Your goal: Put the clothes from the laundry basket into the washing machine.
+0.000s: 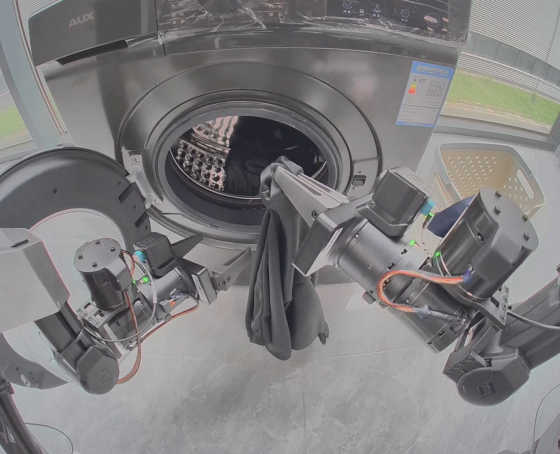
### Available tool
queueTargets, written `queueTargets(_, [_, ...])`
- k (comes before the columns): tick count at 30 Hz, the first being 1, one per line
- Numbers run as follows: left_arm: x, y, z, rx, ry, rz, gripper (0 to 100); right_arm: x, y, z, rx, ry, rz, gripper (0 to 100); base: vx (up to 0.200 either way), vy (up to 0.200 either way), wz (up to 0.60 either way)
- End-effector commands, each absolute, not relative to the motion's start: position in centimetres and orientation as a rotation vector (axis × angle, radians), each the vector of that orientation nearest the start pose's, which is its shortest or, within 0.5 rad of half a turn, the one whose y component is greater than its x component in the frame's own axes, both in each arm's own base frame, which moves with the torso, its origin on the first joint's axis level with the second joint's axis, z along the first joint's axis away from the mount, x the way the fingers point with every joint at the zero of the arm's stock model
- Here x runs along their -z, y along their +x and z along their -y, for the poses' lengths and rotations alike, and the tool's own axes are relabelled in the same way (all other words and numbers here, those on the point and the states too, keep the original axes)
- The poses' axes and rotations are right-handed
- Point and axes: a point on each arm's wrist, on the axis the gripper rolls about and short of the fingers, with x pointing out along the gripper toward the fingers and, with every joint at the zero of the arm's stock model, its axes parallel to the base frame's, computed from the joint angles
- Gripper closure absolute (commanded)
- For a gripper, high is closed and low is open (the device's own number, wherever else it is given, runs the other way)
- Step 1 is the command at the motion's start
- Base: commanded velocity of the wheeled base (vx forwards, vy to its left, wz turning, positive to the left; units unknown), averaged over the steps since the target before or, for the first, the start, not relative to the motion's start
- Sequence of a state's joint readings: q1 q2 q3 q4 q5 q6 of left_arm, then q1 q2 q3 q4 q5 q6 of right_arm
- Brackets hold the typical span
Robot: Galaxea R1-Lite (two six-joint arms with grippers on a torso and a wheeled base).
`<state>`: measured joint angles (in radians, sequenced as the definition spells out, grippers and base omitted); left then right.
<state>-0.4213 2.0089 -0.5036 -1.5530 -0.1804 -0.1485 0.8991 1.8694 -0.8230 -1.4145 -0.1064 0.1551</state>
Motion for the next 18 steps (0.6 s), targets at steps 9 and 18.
queueTargets(9, [-10.0, 31.5, 14.7, 0.6, -0.143, 0.044, 0, -20.7, 20.8, -26.6, -0.822, 0.328, 0.261, 100, 0.0, 0.0, 0.0])
queueTargets(18, [-11.8, 28.7, 14.0, 0.627, -0.131, 0.058, 0, -20.8, 21.7, -26.5, -0.79, 0.33, 0.267, 100, 0.0, 0.0, 0.0])
